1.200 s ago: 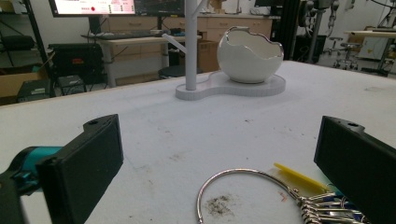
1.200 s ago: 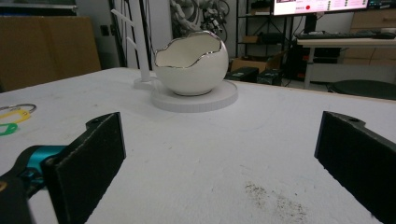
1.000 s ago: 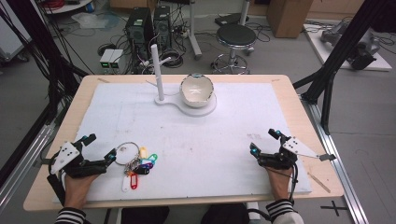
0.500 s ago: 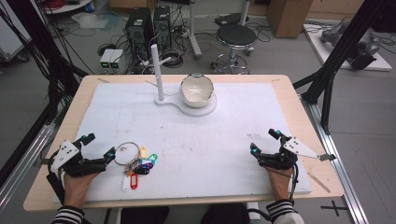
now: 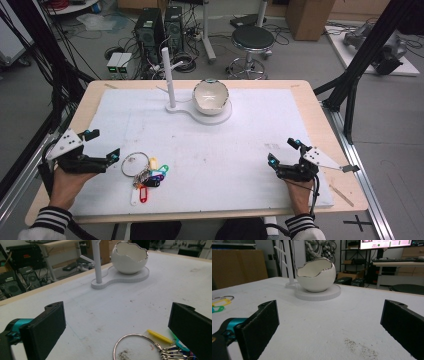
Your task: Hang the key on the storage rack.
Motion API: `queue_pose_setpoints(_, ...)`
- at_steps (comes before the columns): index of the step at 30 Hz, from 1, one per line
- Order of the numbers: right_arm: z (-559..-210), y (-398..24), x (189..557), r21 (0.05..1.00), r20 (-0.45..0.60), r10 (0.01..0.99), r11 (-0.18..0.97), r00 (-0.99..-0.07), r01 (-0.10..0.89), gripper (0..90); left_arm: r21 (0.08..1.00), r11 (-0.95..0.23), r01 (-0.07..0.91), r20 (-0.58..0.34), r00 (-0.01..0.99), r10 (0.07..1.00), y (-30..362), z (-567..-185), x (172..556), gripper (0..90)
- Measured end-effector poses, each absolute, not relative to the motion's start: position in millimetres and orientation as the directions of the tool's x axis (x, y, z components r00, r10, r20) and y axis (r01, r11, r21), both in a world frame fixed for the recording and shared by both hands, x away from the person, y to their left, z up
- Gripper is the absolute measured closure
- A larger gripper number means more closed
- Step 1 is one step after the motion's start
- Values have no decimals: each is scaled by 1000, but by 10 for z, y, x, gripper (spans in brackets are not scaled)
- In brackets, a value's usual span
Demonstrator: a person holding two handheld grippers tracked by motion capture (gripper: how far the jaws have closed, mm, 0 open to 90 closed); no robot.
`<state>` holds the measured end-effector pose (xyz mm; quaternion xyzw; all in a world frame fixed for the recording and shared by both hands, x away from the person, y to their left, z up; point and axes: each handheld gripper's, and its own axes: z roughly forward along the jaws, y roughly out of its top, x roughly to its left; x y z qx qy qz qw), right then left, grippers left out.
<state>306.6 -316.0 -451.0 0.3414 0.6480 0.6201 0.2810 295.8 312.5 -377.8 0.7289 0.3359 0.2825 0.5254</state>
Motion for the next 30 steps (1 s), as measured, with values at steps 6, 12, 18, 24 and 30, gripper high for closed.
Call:
queue_pose_setpoints(6,-4510,-3160,3068,996,60,792,-4,-607,93,13,921,-314,230,92,655,750,3032,-3501,3138,17)
queue_pose_setpoints(12,-4510,-3159,3066,995,62,792,-5,-608,95,13,865,-417,281,105,711,695,2944,-3327,3308,17)
queue_pose_setpoints(18,-4510,-3158,3066,995,62,792,-4,-608,96,13,796,-505,335,113,736,668,2854,-3179,3454,17)
queue_pose_setpoints(24,-4510,-3157,3062,995,62,793,-2,-606,98,13,726,-571,384,104,759,643,2759,-3149,3605,17)
queue_pose_setpoints(30,-4510,-3157,3062,995,61,793,-2,-606,98,13,635,-654,411,121,784,609,2653,-3173,3709,17)
